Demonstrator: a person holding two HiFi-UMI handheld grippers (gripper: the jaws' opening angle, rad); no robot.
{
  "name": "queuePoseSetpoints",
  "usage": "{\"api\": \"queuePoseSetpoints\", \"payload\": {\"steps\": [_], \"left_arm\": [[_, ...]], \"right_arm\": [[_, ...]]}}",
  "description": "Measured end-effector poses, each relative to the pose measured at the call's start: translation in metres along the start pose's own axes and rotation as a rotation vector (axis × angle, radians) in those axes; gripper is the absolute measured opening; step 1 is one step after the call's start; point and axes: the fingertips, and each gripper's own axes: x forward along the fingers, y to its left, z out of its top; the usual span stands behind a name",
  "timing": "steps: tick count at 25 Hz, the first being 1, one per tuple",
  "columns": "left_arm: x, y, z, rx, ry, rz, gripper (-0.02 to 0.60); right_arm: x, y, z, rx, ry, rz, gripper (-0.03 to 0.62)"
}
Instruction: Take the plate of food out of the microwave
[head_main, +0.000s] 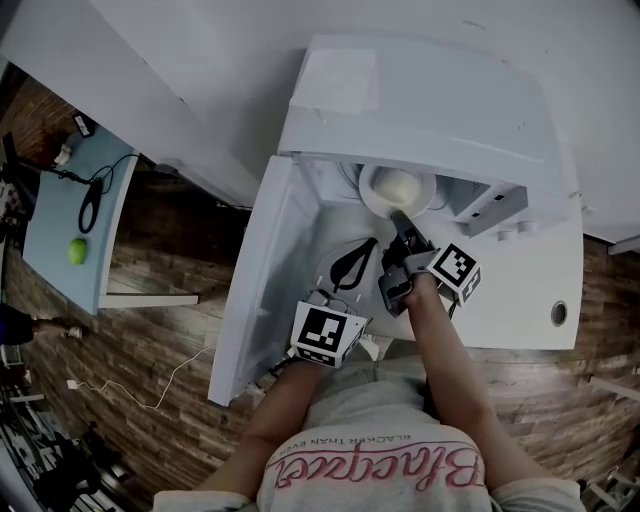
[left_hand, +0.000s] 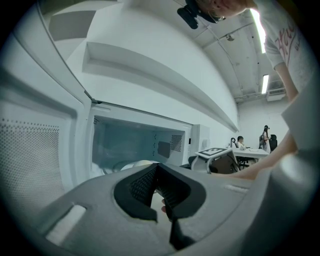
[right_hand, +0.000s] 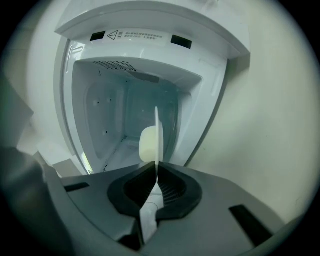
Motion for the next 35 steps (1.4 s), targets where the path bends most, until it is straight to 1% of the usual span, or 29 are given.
{"api": "queuePoseSetpoints", "payload": {"steps": [10, 21, 30, 33, 35], "left_arm": [[-0.008, -0.005, -0.001, -0.012, -0.003, -0.012, 0.005], [-0.018, -0.018, 0.001, -0.006, -0.022, -0.044, 0.005], [-0.029, -0.027, 0.003, -0.014, -0.044, -0.045, 0.005], [-0.032, -0.029, 0.005, -0.02, -0.052, -0.043, 0.005], [-0.034, -0.031, 0.006, -0.023, -0.057, -0.043, 0.005]], "right_arm": [[-0.013, 0.001, -0.013, -0.012, 0.006, 0.036, 0.021], [-0.032, 0.0, -0.02, -0.011, -0.015, 0.044, 0.023], [-0.049, 0.006, -0.028, -0.011, -0.005, 0.076, 0.023], [-0.055, 0.008, -0.031, -0.039, 0.002, 0.076, 0.023], [-0.057, 0.01, -0.033, -0.038, 0.004, 0.086, 0.023]]}}
